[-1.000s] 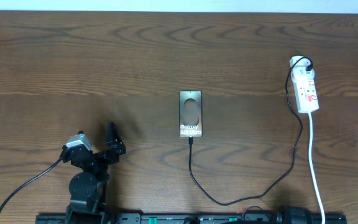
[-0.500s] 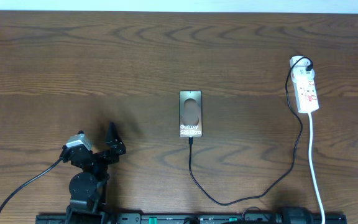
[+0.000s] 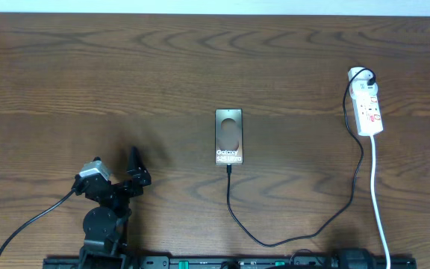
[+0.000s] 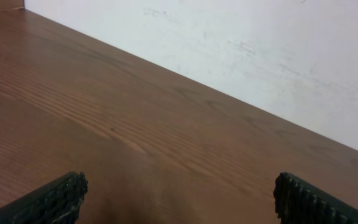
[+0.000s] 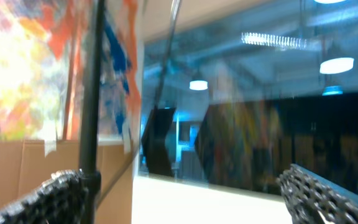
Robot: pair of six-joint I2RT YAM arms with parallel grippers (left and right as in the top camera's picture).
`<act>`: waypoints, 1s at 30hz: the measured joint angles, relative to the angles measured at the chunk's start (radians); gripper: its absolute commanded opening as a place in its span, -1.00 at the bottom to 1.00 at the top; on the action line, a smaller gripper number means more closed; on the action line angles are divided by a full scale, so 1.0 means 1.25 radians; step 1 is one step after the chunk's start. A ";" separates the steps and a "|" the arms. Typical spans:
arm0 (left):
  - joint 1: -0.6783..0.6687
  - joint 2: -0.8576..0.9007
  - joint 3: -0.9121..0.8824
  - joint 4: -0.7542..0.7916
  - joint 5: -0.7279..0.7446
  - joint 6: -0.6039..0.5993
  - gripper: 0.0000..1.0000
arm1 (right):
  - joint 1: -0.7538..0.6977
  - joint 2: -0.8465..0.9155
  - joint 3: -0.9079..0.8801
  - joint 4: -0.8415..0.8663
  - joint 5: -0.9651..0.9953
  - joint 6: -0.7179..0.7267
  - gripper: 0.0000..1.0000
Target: Plug charger to phone and switch on socket
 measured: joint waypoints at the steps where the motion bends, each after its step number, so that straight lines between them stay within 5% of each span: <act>1: 0.000 0.000 0.000 0.000 0.000 0.000 0.95 | 0.000 0.000 0.000 0.005 0.006 -0.005 0.99; 5: 0.000 0.000 0.000 0.000 0.000 0.000 0.95 | -0.002 0.000 -0.002 -0.059 0.026 -0.018 0.98; 14: 0.000 0.002 0.000 0.000 0.000 0.000 0.95 | -0.008 0.000 -0.036 -0.457 0.118 -0.018 0.98; 22: 0.000 0.003 0.000 0.000 0.001 0.000 0.95 | -0.022 -0.003 -0.114 -0.419 0.197 -0.017 0.99; 30: 0.000 0.004 0.000 0.000 0.001 0.000 0.95 | -0.045 -0.004 -0.421 -0.164 0.241 0.002 0.99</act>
